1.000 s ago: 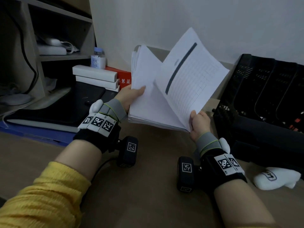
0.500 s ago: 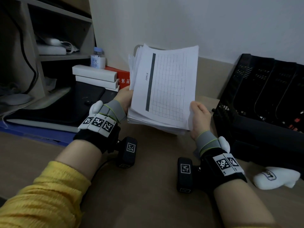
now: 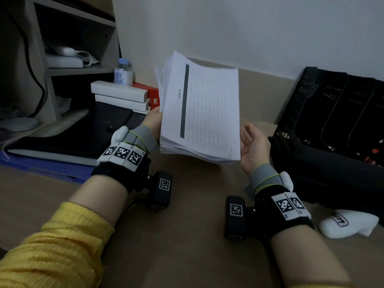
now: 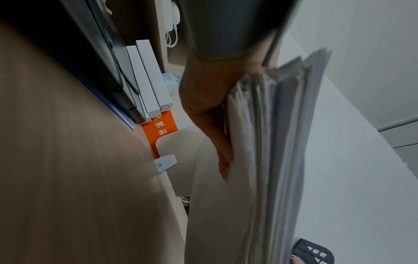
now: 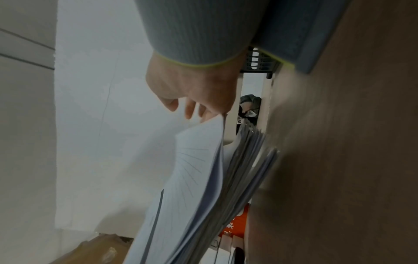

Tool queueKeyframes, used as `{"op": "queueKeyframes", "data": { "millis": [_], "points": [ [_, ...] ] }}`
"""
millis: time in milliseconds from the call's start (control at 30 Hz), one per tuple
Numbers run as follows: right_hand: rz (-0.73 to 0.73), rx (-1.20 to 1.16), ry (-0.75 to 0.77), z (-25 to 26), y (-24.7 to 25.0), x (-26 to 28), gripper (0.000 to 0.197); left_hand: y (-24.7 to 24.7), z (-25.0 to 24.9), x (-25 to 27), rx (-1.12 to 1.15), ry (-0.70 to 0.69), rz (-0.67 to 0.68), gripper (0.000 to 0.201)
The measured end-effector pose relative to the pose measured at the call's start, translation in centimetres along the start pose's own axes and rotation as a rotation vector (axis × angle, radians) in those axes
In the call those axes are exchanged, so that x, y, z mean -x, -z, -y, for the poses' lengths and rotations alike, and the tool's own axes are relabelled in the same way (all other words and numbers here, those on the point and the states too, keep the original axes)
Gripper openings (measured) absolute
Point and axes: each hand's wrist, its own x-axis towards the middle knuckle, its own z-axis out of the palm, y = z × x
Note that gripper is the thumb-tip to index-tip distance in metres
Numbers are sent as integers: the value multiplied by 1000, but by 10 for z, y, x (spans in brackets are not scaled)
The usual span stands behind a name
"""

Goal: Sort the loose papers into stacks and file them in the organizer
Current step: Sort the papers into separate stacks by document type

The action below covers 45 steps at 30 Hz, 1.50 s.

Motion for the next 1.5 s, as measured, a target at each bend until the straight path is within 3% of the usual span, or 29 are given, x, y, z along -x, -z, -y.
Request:
{"op": "queueKeyframes", "data": {
  "millis": [67, 200, 367, 500, 600, 767, 1033, 1267, 1367, 1500],
  "points": [
    [-19, 135, -56, -5, 1, -1, 24, 0, 1, -2, -18, -16, -32, 33],
    [7, 318, -105, -9, 0, 0, 27, 0, 3, -3, -3, -19, -91, 37],
    [94, 526, -204, -9, -3, 7, 10, 2, 1, 0, -16, -12, -57, 45],
    [53, 684, -34, -9, 1, 7, 11, -2, 0, 2, -9, -9, 16, 30],
    [78, 730, 87, -9, 2, 7, 16, -1, 1, 1, -17, -2, 19, 30],
    [23, 694, 75, -15, 4, 4, 9, -6, -1, 2, -49, -24, 56, 25],
    [-165, 471, 121, -13, 17, -8, 20, -6, -9, 1, -51, -54, 42, 21],
    [-232, 374, -20, -14, 28, -15, 39, 6, -24, -7, -80, -77, -67, 39],
    [-259, 396, -67, -19, 30, -20, 38, 11, -33, -13, -32, -65, -44, 41],
    [-275, 549, -99, -24, 24, -25, 40, 16, -40, -23, 143, 10, 48, 26]
  ]
}}
